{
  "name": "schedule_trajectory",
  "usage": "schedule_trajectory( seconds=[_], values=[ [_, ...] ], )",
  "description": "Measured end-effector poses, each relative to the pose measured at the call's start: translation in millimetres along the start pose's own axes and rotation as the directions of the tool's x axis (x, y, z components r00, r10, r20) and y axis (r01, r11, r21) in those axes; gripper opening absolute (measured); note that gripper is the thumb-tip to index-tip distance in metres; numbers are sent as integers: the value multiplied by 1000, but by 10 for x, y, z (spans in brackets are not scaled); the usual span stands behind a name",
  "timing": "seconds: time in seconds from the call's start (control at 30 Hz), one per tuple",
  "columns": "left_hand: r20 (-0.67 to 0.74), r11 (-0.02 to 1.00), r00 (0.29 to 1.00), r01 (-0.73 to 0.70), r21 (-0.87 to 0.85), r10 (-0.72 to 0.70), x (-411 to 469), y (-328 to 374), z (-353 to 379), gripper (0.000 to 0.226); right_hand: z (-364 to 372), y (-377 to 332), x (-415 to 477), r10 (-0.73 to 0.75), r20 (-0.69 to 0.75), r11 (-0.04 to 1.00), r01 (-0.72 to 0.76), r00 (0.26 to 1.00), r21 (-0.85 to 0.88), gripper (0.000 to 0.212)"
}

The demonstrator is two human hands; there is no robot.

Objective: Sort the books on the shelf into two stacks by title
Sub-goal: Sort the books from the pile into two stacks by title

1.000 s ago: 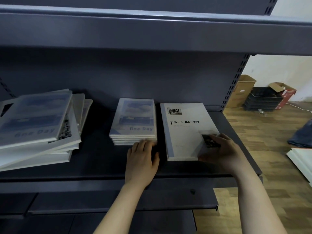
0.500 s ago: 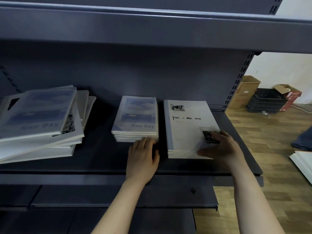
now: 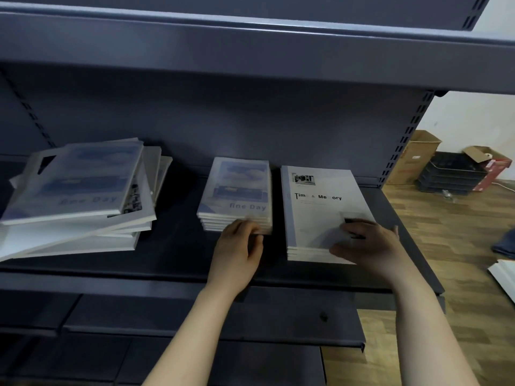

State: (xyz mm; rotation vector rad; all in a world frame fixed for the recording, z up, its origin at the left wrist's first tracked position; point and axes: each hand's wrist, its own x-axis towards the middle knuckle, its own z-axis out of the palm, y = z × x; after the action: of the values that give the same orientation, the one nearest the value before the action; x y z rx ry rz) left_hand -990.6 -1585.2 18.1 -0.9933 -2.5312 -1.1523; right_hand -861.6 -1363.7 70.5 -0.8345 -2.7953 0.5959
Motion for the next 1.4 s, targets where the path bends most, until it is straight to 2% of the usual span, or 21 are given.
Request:
schedule_trajectory(
  seconds=[0.07, 0.17, 0.27, 0.43, 0.57, 0.73, 0.9, 1.0, 1.17, 1.4],
  values=[
    [-38, 1000, 999, -23, -11, 22, 23, 21, -121, 17, 33, -67, -3, -32, -73, 999, 33, 997, 6, 24],
    [-88, 996, 993, -81, 25, 83, 71, 85, -352, 19, 50, -207, 8, -26, -171, 987, 52, 985, 150, 19],
    [-166, 989, 976, -132, 64, 142, 129, 153, -635, 24, 143, -428, 5, -113, -177, 971, 147, 978, 191, 25],
    [-257, 984, 954, -120, 135, 152, 216, 124, -1150, 35, 467, -889, -4, -315, -138, 918, 339, 939, 206, 15],
    [-320, 981, 941, -49, 187, 108, 242, -99, -1536, 31, 721, -1208, -8, -362, -122, 879, 382, 924, 284, 11],
    [-370, 955, 929, 93, 280, 18, 246, -547, -1961, 22, 994, -1471, -27, -394, -50, 884, 393, 918, 252, 14],
    [-375, 925, 925, 194, 326, -62, 235, -917, -2227, 24, 1234, -1651, -82, -408, -49, 892, 409, 912, 193, 16],
    [-410, 918, 907, 240, 317, -96, 200, -1015, -2361, 23, 1346, -1724, -105, -408, -77, 895, 415, 910, 162, 15],
    [-416, 881, 894, 324, 345, -166, 149, -1116, -2519, 28, 1529, -1737, -119, -410, -220, 897, 435, 885, 75, 9],
    [-373, 803, 870, 461, 378, -324, 148, -1100, -2607, 53, 1615, -1694, -127, -442, -319, 880, 474, 839, 29, 12]
  ],
)
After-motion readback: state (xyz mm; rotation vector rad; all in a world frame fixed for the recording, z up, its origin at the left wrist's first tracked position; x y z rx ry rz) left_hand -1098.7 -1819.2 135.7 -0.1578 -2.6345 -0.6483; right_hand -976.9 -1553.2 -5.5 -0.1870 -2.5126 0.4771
